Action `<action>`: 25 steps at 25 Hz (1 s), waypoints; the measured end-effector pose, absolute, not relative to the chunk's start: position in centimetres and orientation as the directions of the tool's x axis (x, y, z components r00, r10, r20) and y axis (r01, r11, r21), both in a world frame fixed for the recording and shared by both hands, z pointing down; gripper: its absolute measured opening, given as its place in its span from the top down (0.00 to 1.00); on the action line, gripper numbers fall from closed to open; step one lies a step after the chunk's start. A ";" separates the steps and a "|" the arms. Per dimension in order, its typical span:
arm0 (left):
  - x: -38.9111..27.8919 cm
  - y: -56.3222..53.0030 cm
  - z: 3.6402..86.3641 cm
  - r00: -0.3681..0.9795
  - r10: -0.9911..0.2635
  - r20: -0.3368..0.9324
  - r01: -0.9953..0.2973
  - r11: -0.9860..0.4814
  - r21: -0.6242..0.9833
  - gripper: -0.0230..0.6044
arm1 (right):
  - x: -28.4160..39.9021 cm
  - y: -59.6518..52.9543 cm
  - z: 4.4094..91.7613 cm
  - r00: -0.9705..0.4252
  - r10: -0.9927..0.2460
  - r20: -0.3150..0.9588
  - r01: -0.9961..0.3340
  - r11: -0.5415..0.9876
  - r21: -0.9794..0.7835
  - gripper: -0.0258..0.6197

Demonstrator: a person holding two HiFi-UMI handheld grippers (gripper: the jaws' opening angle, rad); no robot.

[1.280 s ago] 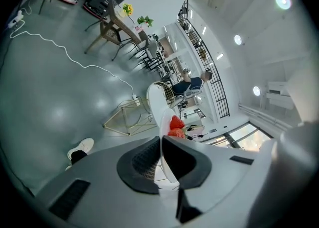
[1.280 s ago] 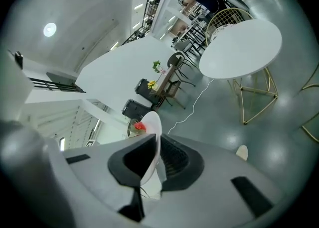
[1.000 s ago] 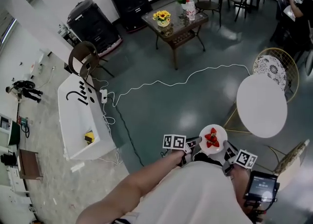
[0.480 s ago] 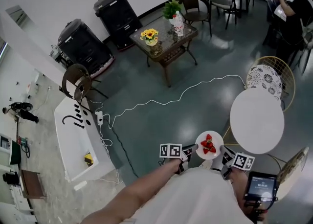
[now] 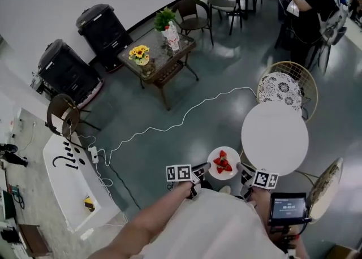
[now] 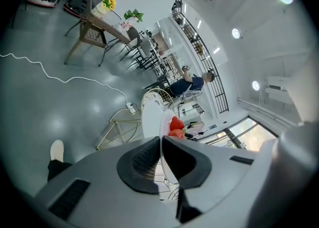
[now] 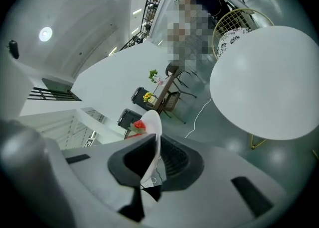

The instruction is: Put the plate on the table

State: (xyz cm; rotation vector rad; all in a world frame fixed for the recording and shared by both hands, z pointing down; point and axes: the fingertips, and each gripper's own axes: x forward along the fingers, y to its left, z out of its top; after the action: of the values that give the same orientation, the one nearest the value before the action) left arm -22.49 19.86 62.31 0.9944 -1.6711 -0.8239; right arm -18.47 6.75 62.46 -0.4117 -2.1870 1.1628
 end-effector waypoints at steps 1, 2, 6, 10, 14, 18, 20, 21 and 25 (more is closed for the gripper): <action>-22.6 19.3 62.4 -0.163 -0.902 0.401 -0.230 0.429 0.873 0.93 | -18.4 6.3 62.4 -0.768 0.516 0.380 -0.030 0.563 -0.826 0.92; -22.8 18.7 62.6 -0.143 -0.905 0.402 -0.230 0.425 0.876 0.93 | -18.4 5.8 62.5 -0.777 0.499 0.383 -0.046 0.562 -0.826 0.92; -23.7 16.4 63.3 -0.047 -0.913 0.405 -0.246 0.403 0.881 0.93 | -18.1 3.8 62.9 -0.818 0.418 0.395 -0.116 0.553 -0.825 0.92; -25.2 13.6 63.5 0.061 -0.911 0.408 -0.287 0.375 0.881 0.93 | -18.2 1.8 63.2 -0.854 0.326 0.406 -0.187 0.537 -0.823 0.92; -27.1 11.2 63.8 0.158 -0.896 0.414 -0.325 0.349 0.879 0.93 | -18.8 0.3 63.8 -0.872 0.246 0.424 -0.256 0.510 -0.821 0.92; -29.4 9.7 63.1 0.226 -0.881 0.415 -0.351 0.324 0.879 0.93 | -20.3 -0.6 63.1 -0.891 0.178 0.419 -0.292 0.482 -0.826 0.92; -30.8 8.9 63.1 0.253 -0.875 0.413 -0.358 0.312 0.880 0.93 | -21.4 -1.1 62.9 -0.898 0.148 0.415 -0.304 0.474 -0.826 0.92; -31.4 8.5 63.1 0.266 -0.871 0.414 -0.361 0.308 0.880 0.93 | -21.9 -1.4 62.9 -0.900 0.133 0.414 -0.311 0.468 -0.827 0.92; -34.6 7.4 63.4 0.311 -0.847 0.430 -0.398 0.295 0.869 0.93 | -24.4 -1.9 63.6 -0.909 0.089 0.407 -0.334 0.430 -0.839 0.92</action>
State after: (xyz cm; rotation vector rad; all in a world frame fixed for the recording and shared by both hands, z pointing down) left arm -34.62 7.36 63.40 1.3113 -1.2937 -0.4499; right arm -24.35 -1.90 63.64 0.2085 -2.2967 1.4776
